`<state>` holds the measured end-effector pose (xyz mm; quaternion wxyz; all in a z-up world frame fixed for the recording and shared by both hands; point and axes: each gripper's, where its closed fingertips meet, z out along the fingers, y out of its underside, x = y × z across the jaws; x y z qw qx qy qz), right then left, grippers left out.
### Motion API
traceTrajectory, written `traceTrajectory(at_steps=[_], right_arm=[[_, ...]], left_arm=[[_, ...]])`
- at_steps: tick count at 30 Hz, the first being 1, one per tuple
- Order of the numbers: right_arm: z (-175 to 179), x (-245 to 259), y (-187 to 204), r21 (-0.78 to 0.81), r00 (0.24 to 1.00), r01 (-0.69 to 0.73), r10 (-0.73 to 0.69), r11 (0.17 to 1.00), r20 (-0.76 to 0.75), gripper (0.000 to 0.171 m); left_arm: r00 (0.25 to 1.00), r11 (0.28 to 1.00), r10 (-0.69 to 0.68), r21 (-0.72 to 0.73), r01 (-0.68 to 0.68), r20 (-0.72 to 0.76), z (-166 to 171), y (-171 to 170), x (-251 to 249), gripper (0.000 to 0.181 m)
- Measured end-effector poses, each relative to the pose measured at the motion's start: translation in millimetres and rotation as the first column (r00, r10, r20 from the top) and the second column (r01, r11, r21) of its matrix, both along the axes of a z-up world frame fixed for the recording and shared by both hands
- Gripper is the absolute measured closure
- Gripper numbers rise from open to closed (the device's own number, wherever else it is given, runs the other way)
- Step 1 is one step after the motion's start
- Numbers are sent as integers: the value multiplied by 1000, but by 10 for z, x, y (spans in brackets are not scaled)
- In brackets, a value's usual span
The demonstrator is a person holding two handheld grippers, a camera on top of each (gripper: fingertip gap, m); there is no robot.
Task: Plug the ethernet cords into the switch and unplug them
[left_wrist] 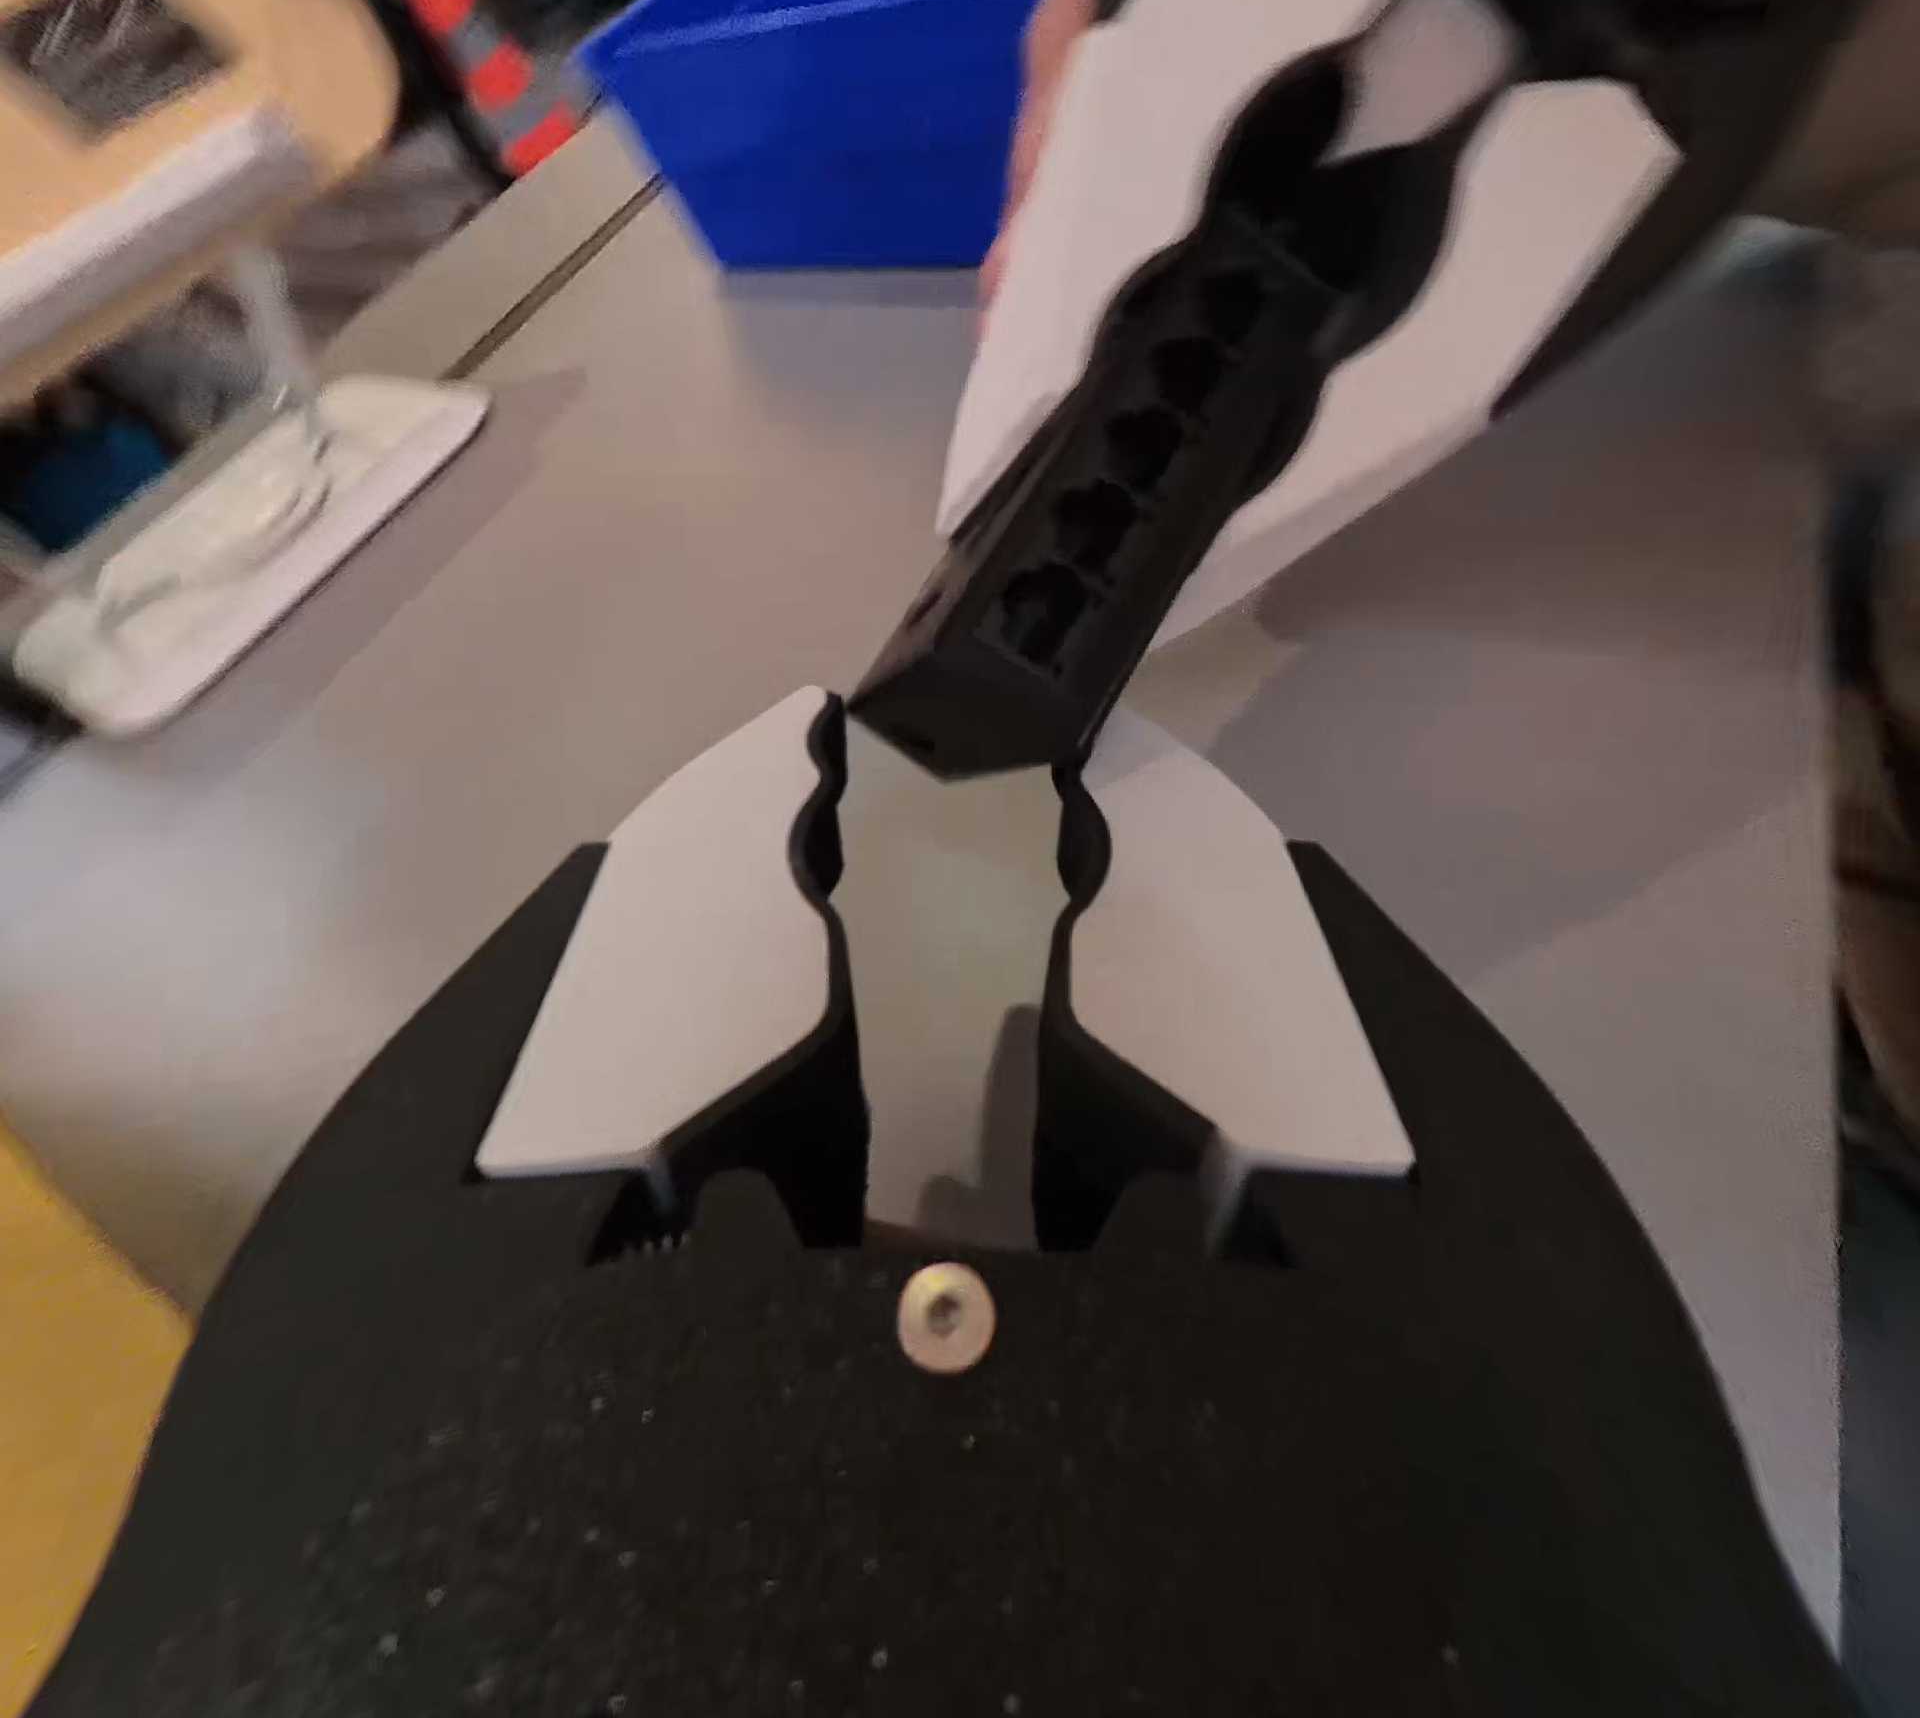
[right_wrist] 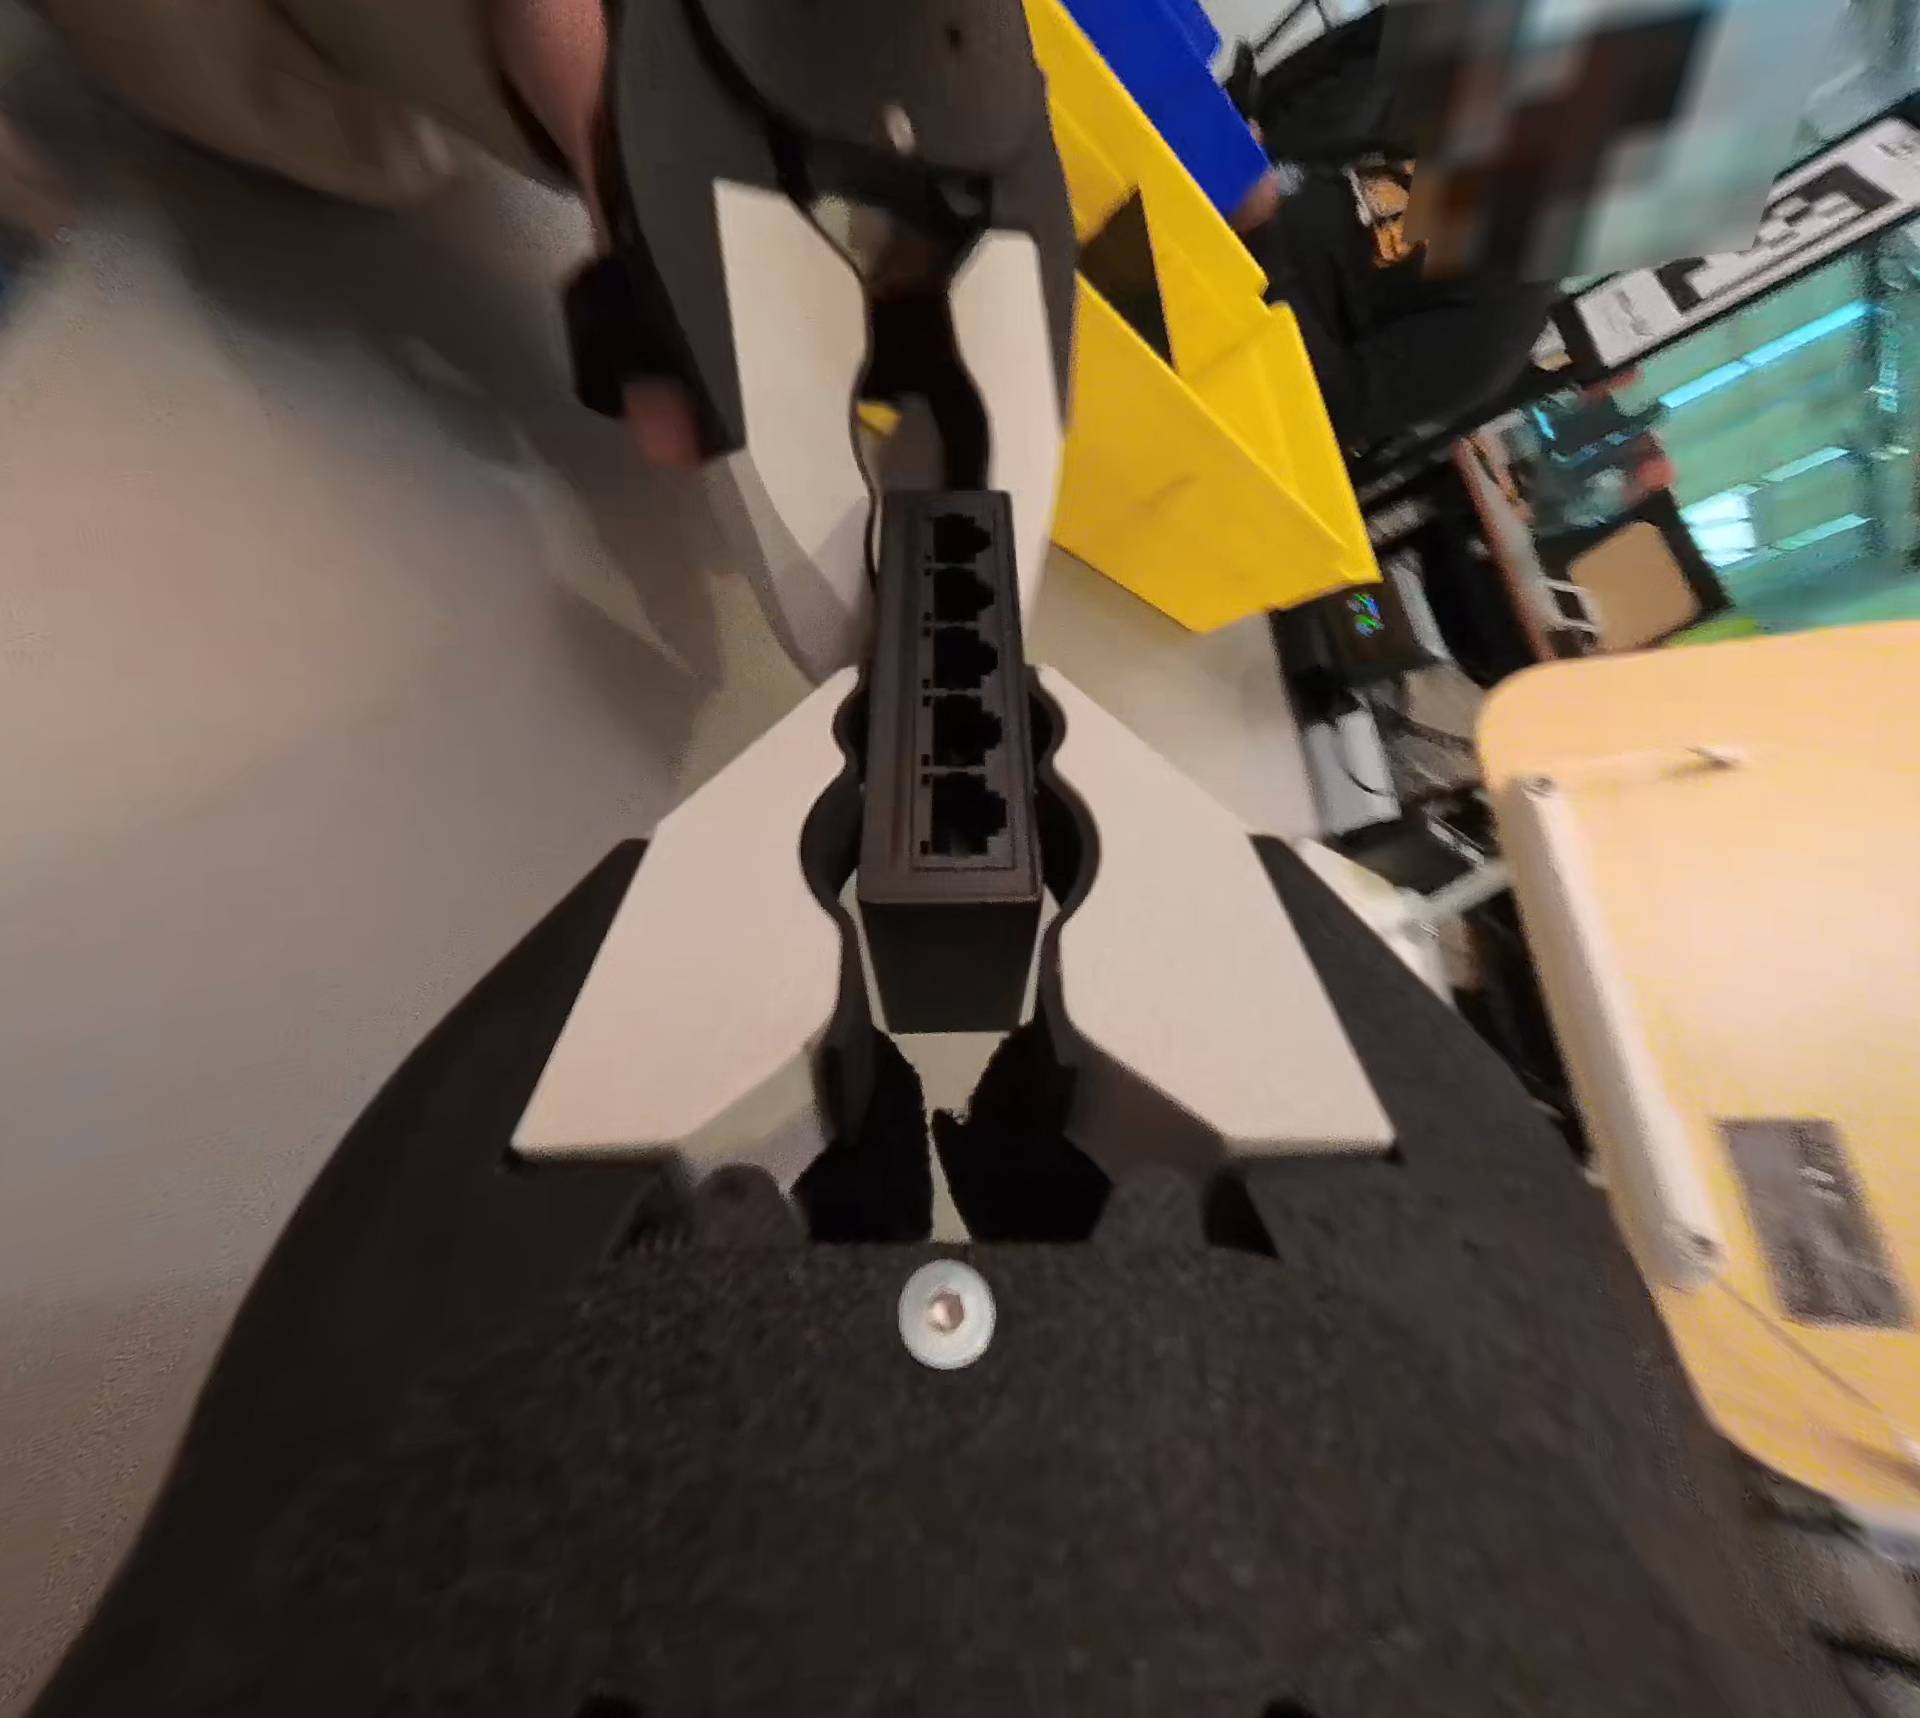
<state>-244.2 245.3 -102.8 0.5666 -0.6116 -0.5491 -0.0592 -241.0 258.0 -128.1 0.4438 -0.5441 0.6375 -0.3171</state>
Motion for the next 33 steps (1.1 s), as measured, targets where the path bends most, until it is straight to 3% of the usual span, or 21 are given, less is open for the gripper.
traceTrajectory(at_steps=[1,4,9,13,15,18,23,25,28,30,33], right_arm=[[0,114,176,31,996,49,-51,998,67,144],[114,617,872,182,952,233,-262,955,157,144],[-96,1027,1676,321,867,396,-465,860,178,145],[-298,920,1769,386,882,392,-460,835,99,145],[-395,830,1734,397,904,323,-404,859,139,145],[-272,753,1679,405,928,308,-365,861,72,145],[-233,699,1695,413,936,296,-347,861,52,145],[-216,697,1682,399,942,299,-336,867,23,145],[-242,682,1657,385,947,289,-320,877,18,145],[-267,687,1670,370,947,291,-320,882,17,145],[-290,724,1698,338,945,308,-326,889,-5,144]], left_arm=[[996,996,85,-35,-85,-14,-18,134,-27,157],[967,964,253,-81,-253,-1,51,357,-164,153],[923,888,384,-257,-380,-38,92,61,-366,153],[905,832,424,-386,-398,-18,-113,-338,-504,155],[903,814,426,-416,-405,-44,-260,-415,-568,157],[890,787,452,-444,-429,-60,-294,-266,-640,157],[840,672,539,-572,-470,-58,-263,0,-794,156],[817,669,576,-565,-483,-17,-187,137,-872,155],[746,665,665,-485,-568,37,-63,417,-1093,154],[649,623,752,-445,-643,115,105,623,-1333,154],[385,465,883,-395,-792,268,465,879,-1943,163]])
